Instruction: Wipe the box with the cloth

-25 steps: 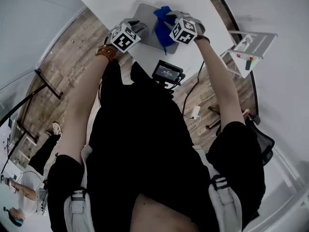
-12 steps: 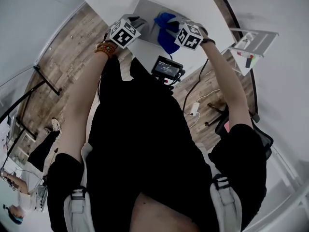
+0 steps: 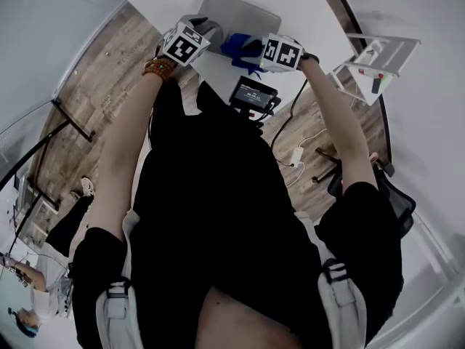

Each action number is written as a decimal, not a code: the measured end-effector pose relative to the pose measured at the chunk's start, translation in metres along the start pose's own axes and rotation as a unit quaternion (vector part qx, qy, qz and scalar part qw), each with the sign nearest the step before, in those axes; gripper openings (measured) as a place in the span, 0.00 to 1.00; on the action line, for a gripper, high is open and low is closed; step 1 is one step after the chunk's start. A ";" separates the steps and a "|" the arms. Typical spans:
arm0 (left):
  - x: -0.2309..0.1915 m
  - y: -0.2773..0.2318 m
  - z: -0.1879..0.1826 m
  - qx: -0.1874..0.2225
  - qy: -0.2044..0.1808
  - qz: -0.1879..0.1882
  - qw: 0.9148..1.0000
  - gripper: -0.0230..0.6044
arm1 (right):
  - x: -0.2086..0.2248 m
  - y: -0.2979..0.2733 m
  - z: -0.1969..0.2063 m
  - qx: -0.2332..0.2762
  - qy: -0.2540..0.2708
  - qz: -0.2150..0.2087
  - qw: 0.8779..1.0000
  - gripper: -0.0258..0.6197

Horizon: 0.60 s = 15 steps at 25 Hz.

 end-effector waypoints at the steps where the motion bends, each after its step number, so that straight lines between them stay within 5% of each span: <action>1: 0.001 0.001 0.000 0.003 0.001 0.005 1.000 0.28 | -0.005 -0.002 -0.001 0.008 -0.015 -0.025 1.000 0.18; 4: 0.009 0.007 0.003 0.021 -0.019 0.017 0.999 0.39 | -0.007 0.007 -0.005 0.068 -0.064 -0.055 0.994 0.18; 8: 0.008 0.039 0.021 0.066 -0.002 -0.029 0.997 0.42 | 0.012 0.051 -0.032 0.189 -0.110 -0.037 0.975 0.18; 12: 0.015 0.055 0.050 0.067 0.015 -0.038 0.997 0.44 | 0.048 0.087 -0.066 0.271 -0.124 0.031 0.954 0.19; 15: 0.025 0.053 0.052 0.065 0.009 -0.024 0.998 0.47 | 0.080 0.088 -0.079 0.271 -0.136 0.114 0.946 0.19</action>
Point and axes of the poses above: the fingertips, and each gripper's own axes: y backward along the fingers, x to its right, z out of its underside, the point moved 2 cm from there along y, backward along the fingers, and after that the axes turned 11 degrees about -y, right-handed, at the moved point
